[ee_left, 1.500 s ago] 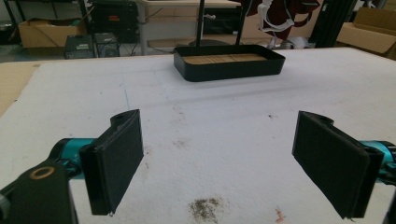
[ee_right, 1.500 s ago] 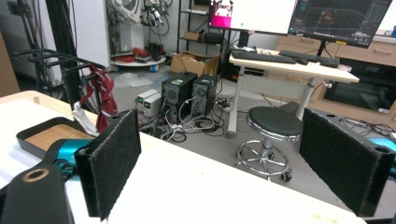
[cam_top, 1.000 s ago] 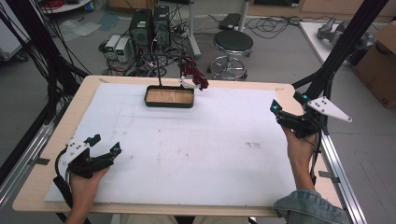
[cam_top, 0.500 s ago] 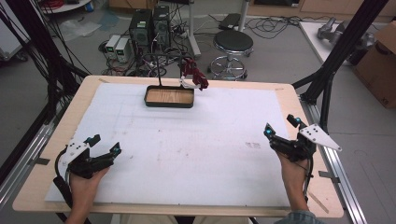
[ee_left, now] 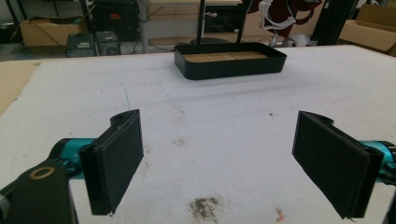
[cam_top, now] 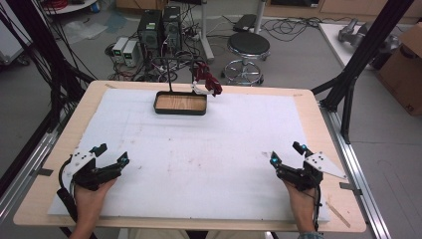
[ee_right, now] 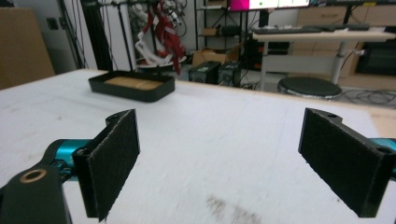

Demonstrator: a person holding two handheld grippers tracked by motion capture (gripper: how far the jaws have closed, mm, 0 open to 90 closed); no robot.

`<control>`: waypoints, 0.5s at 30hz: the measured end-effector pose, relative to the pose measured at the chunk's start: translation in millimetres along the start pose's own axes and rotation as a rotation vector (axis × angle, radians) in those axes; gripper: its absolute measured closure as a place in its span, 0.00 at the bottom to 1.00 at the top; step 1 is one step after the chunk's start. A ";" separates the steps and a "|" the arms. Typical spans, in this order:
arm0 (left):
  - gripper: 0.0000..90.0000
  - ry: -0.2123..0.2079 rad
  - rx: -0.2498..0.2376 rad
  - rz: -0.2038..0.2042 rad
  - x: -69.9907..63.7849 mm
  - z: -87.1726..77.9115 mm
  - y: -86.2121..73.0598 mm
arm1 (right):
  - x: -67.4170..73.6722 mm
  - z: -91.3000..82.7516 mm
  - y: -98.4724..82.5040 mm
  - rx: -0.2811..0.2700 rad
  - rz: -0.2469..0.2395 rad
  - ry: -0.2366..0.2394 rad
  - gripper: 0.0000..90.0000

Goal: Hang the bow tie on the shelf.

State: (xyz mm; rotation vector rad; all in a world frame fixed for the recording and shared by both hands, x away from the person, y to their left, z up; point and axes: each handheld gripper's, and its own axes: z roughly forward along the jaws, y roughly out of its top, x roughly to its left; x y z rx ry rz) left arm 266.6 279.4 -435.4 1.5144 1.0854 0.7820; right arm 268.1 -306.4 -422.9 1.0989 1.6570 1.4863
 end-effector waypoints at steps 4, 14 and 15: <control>0.18 -0.001 0.002 0.003 0.2 0.1 -0.3 | 6.9 2.9 -13.6 0.045 0.011 0.026 0.13; 0.18 -0.005 0.010 0.007 -0.3 1.5 -0.6 | 11.7 8.2 -24.8 0.120 0.001 0.056 0.13; 0.18 -0.006 0.009 0.006 -0.6 1.6 -0.7 | 12.2 7.9 -25.1 0.117 -0.002 0.057 0.13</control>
